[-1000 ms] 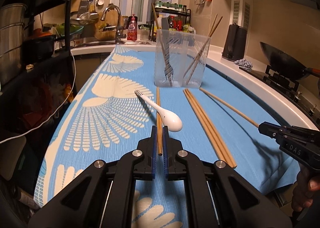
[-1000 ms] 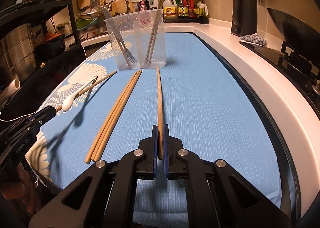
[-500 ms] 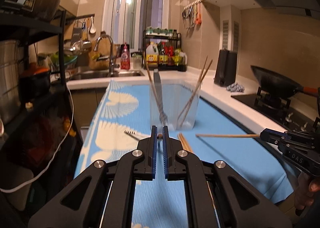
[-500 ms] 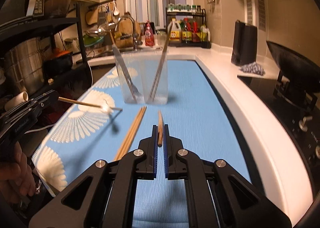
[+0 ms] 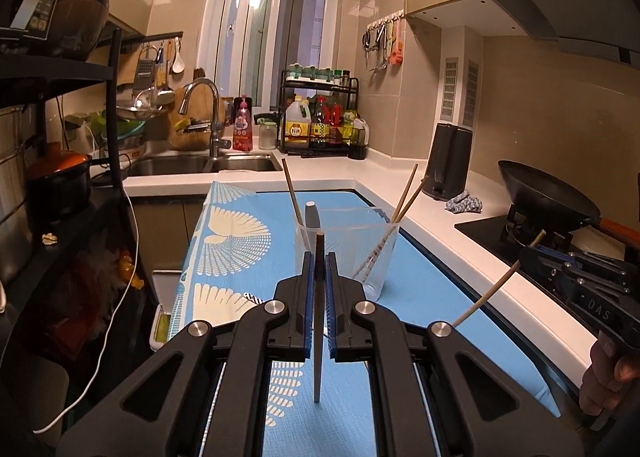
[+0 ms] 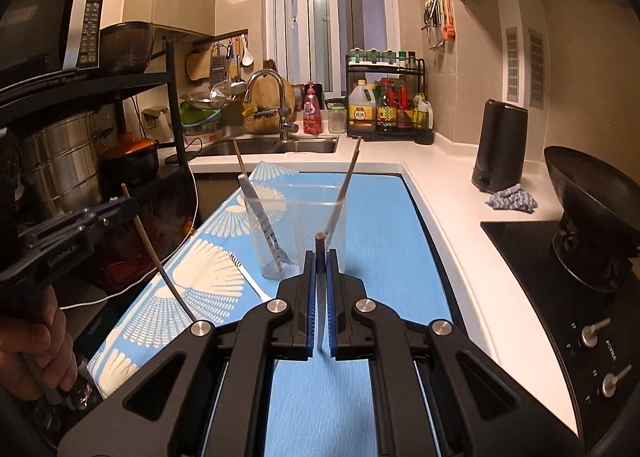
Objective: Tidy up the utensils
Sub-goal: 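Lift both held chopsticks and carry them over the clear container, then lower both chopsticks into the container and open both tools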
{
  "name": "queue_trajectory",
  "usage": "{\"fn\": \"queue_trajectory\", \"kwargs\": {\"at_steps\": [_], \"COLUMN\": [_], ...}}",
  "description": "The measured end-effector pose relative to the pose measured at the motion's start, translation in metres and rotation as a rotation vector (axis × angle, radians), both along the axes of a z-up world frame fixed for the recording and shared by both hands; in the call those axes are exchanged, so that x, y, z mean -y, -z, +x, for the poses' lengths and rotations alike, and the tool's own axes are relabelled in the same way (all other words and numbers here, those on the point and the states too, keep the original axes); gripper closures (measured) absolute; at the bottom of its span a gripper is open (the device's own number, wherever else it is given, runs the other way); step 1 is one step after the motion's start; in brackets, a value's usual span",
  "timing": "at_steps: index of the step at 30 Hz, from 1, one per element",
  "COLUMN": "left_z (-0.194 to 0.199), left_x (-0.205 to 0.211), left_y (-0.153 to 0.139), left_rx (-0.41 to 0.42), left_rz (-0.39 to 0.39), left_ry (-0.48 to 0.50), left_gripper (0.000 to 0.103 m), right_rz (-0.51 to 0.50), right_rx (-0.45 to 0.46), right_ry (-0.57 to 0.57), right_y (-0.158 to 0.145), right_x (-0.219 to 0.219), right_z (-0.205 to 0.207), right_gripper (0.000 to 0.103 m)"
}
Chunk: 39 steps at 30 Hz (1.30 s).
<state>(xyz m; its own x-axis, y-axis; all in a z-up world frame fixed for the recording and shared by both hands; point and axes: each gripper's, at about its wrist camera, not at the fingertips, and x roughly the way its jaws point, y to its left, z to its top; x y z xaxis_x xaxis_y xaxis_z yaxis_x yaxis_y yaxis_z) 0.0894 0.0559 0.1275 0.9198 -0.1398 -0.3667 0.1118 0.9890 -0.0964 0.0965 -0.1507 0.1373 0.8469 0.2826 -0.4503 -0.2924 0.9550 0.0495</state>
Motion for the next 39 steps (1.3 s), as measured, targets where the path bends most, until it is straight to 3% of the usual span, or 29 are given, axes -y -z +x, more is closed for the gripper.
{"fn": "queue_trajectory", "kwargs": {"at_steps": [10,23,39], "left_z": [0.014,0.024,0.043], "left_x": [0.002,0.008,0.008], "left_y": [-0.01,-0.035,-0.045], "left_rx": [-0.089,-0.185,-0.237], "left_rz": [-0.031,0.013,0.017], "left_ry": [0.001,-0.004,0.024], "left_gripper": [0.098,0.098,0.098], "right_rz": [-0.02,-0.028,-0.026], "right_rx": [-0.03,-0.026,-0.017], "right_ry": [-0.023,-0.03,-0.043], "right_y": [-0.011,-0.026,-0.061], "right_x": [-0.011,-0.02,-0.026], "right_z": [0.014,0.023,0.044], "right_gripper": [0.098,0.098,0.098]}}
